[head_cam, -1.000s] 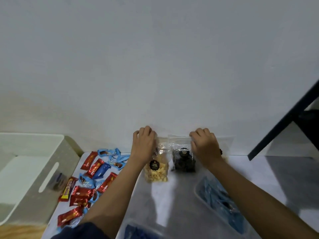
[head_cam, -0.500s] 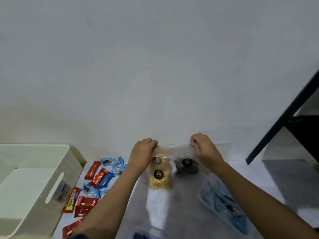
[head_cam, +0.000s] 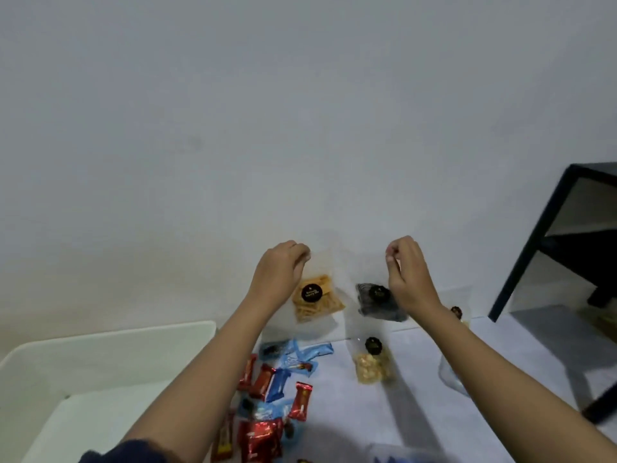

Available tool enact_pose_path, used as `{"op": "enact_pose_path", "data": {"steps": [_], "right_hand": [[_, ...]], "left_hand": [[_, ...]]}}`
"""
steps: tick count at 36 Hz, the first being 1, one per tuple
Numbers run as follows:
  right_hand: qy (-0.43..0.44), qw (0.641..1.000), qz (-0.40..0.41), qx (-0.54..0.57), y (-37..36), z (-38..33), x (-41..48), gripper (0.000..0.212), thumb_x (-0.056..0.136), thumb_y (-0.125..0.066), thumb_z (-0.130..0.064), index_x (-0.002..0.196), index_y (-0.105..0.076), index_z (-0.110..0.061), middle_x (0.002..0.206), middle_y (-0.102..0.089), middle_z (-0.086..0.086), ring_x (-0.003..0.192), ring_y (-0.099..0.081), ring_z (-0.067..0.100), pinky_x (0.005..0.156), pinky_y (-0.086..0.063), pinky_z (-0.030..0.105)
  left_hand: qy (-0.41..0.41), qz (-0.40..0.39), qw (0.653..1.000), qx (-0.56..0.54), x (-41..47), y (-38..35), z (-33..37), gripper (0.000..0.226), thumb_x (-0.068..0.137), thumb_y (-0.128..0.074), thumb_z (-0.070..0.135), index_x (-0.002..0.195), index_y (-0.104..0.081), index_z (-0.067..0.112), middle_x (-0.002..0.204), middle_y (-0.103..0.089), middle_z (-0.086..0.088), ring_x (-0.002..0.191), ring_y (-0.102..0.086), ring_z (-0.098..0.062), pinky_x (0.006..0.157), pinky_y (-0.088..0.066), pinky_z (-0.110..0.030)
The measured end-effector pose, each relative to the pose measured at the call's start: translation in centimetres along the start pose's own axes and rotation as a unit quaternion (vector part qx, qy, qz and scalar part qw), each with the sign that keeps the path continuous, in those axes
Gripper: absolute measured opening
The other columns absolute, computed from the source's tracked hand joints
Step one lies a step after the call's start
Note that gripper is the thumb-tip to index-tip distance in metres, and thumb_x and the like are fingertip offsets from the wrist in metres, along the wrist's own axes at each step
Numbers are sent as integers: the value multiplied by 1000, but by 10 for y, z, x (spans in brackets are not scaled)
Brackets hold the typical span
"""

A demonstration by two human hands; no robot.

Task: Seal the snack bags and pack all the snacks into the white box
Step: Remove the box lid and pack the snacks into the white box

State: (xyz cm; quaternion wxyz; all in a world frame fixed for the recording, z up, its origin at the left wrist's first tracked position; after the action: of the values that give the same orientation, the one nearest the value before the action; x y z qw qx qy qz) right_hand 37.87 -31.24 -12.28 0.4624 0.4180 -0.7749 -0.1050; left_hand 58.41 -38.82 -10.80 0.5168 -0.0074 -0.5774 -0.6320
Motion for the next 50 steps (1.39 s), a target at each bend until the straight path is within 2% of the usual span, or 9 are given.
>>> {"op": "enact_pose_path", "data": {"steps": [9, 15, 20, 26, 28, 33, 38, 46, 50], "right_hand": [[45, 987, -62, 144, -88, -155, -23, 8, 86, -38, -11, 82, -42, -17, 80, -44, -4, 77, -43, 9, 69, -35, 15], [71, 959, -145, 234, -165, -234, -50, 21, 87, -41, -9, 80, -40, -29, 79, -44, -6, 73, -42, 15, 69, -38, 31], [83, 935, -213, 270, -222, -271, -81, 17, 90, -43, -9, 83, -43, -24, 80, -46, -6, 74, -44, 13, 70, -39, 28], [60, 932, -308, 184, -281, -253, -115, 15, 88, -51, -4, 84, -51, -18, 81, -51, -13, 77, -47, 3, 70, -37, 11], [38, 933, -329, 139, -294, -237, -121, 15, 87, -54, -6, 83, -54, -20, 81, -52, -16, 81, -47, -2, 72, -36, 8], [-14, 919, -391, 53, -315, -194, -133, 20, 86, -58, -13, 78, -57, -31, 86, -59, -10, 83, -52, 2, 75, -41, 18], [-56, 935, -348, 32, -321, -173, -127, 13, 85, -59, -7, 81, -68, -16, 79, -57, -10, 79, -52, 7, 73, -40, 22], [-60, 951, -304, -3, -334, -165, -114, 14, 84, -59, -5, 89, -71, -12, 93, -67, 5, 89, -55, 17, 82, -43, 27], [-59, 952, -299, -21, -337, -163, -109, 15, 85, -59, -6, 91, -71, -13, 94, -66, 3, 92, -54, 16, 83, -43, 26]], "left_hand": [[98, 26, 995, -16, -58, 131, -88, 15, 91, -55, 18, 96, -68, 12, 94, -67, -1, 86, -59, -16, 76, -46, -28], [206, -12, 976, -64, -111, 177, -162, 13, 88, -59, 16, 93, -71, 13, 97, -69, 1, 91, -60, -12, 85, -47, -28], [276, -63, 952, -113, -155, 187, -210, 12, 85, -64, 12, 91, -73, 9, 92, -69, 1, 89, -62, -9, 80, -41, -19], [301, -117, 934, -154, -186, 166, -240, 10, 83, -66, 7, 89, -73, 6, 93, -71, -4, 86, -62, -9, 76, -43, -10], [302, -144, 929, -159, -189, 149, -246, 11, 83, -65, 8, 90, -73, 6, 95, -71, -6, 88, -63, -11, 79, -45, -14], [301, -207, 915, -172, -196, 101, -249, 13, 85, -64, 12, 94, -73, 10, 100, -72, -6, 92, -64, -14, 88, -48, -27], [284, -246, 910, -177, -189, 58, -258, 14, 84, -65, 14, 94, -74, 12, 100, -72, -3, 91, -64, -12, 87, -48, -25], [287, -241, 903, -209, -172, 25, -277, 12, 82, -67, 15, 92, -74, 11, 97, -71, -3, 92, -64, -14, 88, -50, -29], [299, -218, 906, -206, -170, 28, -296, 10, 82, -67, 12, 90, -73, 9, 89, -67, -4, 80, -59, -11, 75, -46, -18]]}}
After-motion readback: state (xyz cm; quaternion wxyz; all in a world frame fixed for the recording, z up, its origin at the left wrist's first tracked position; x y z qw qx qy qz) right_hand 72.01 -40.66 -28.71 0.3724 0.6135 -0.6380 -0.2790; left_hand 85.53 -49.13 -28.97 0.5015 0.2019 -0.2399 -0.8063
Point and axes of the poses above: each hand's wrist, its own x-axis towards the middle knuckle, its own y-axis out of the back of the hand, z = x × y, the point moved 8 cm from there along x, towards the middle knuckle
